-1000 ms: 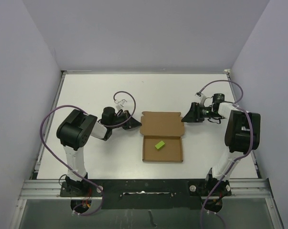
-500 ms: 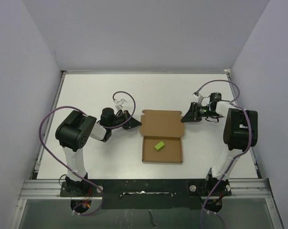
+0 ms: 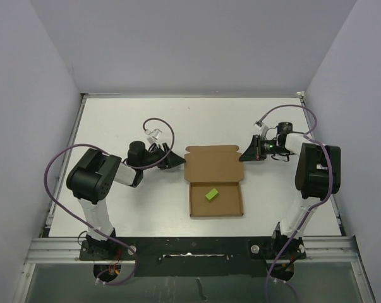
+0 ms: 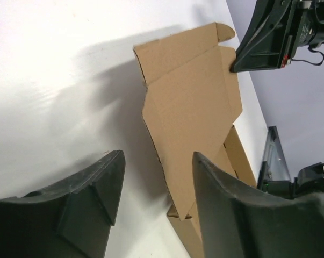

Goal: Fold the paper box

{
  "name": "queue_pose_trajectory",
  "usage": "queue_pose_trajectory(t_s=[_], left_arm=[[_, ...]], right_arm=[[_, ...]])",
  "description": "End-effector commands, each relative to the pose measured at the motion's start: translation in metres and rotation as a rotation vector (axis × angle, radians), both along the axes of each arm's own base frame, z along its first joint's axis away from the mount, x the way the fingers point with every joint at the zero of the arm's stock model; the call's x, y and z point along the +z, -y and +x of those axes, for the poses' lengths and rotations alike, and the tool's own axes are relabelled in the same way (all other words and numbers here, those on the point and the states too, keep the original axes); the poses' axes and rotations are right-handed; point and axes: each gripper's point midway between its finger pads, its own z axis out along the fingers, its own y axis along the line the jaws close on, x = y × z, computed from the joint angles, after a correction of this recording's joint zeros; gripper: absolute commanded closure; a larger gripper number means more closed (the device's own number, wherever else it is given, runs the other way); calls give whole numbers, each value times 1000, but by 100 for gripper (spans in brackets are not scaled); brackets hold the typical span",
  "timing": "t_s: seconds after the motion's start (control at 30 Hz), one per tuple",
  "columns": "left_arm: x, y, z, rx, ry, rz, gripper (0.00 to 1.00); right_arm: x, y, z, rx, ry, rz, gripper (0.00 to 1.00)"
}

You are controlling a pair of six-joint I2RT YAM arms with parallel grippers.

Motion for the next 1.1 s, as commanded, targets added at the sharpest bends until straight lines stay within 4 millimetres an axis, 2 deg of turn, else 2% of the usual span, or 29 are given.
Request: queue_pose_trajectory(t_s=[0.0,0.13,0.33,0.47,0.53,0.67,1.07], left_arm=[[47,-15,11,29,109,-26,41],[49,-16,10,1,85,0,36],[44,-10,5,-91,-2,21,38],[44,-5,-1,-146,-25,-6,47],[51,-1,1,-167,-13,-23,53],[52,2,1,-192,-23,-38,65],[35,6,2,-206,-92,-6,73]], right_arm=[[30,-9,4,60,121,36,100],[36,-13,2,81,147,47,100],[43,-16,1,95,182,49,100],[44,-17,0,103,194,47,100],[45,-18,0,106,197,48,100],[46,-19,-1,112,203,46,100],[51,-21,-2,120,225,50,100]])
